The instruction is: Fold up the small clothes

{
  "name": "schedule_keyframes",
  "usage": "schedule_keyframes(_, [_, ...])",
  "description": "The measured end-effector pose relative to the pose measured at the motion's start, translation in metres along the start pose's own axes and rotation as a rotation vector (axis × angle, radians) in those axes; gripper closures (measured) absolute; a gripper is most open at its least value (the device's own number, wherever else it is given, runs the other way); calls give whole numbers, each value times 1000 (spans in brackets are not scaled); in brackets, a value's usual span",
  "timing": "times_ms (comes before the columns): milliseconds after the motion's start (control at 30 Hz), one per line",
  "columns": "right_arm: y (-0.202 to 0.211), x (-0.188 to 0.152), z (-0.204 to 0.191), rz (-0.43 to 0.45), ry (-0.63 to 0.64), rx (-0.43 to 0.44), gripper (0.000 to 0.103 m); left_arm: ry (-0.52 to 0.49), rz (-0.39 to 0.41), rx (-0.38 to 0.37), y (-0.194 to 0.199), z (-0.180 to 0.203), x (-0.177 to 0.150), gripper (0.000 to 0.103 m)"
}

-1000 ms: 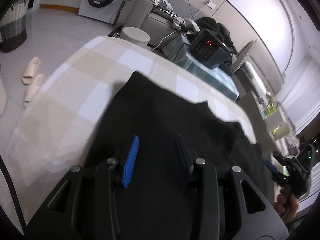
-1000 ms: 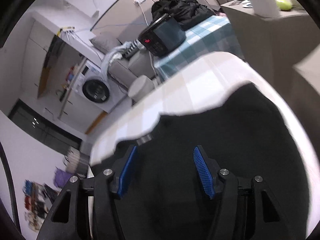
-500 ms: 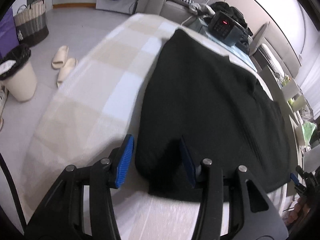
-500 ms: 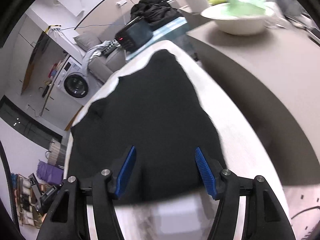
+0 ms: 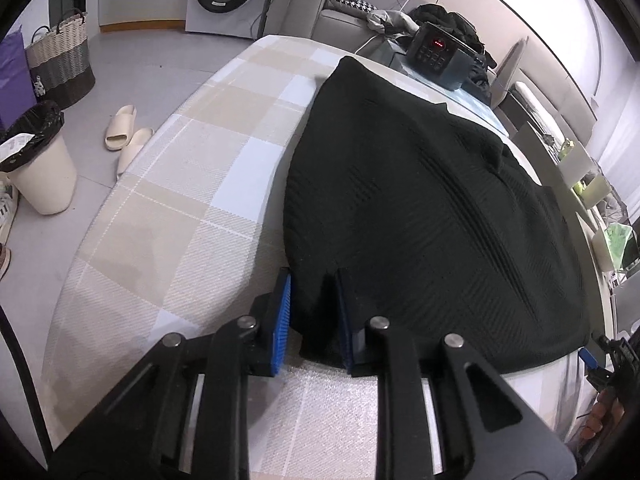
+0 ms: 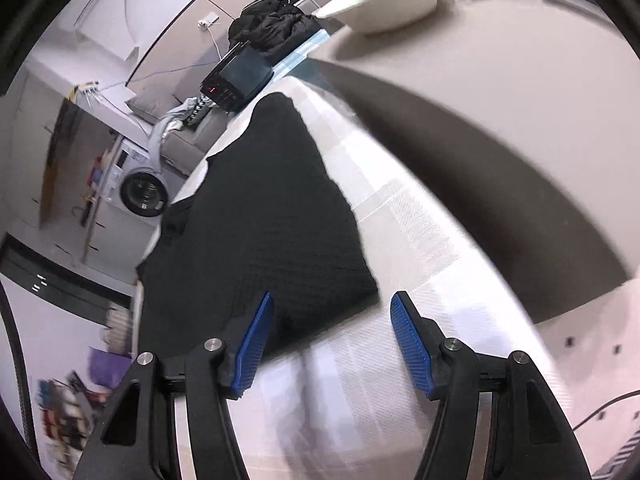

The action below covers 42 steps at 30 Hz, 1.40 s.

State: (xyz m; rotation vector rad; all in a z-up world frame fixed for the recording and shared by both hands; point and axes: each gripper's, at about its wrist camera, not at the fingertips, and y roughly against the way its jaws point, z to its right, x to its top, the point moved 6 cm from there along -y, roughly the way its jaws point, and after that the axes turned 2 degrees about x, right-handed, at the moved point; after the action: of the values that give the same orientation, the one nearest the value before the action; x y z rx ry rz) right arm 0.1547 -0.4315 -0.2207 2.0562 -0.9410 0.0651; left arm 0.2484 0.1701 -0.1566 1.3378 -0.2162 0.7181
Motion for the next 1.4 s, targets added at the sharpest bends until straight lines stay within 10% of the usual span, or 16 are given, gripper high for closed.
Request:
schedule_keyframes(133, [-10,5,-8,13,5,17,51,8,3,9,1,1,2,85])
schedule_keyframes(200, [-12,8,-9,24,0,-6,85,7,6,15,0,2,4,85])
schedule_keyframes(267, [-12,9,-9,27,0,-2,89,4,9,21,1,2,3,85])
schedule_keyframes(600, [-1,1,-1,14,12,-27,76,2,10,54,7,-2,0,85])
schedule_keyframes(700, [3,-2,-4,-1,-13,21,61,81,-27,6,14,-12,-5,76])
schedule_keyframes(967, [-4,-21,-14,-61,-77,173,59,250,-177,-249,11,-8,-30,70])
schedule_keyframes(1233, [-21,-13,-23,-26,-149,191,58,298,-119,-277,-10,3,-18,67])
schedule_keyframes(1400, [-28,-12,-28,-4,-133,126,94,289,-60,-259,-10,6,-15,90])
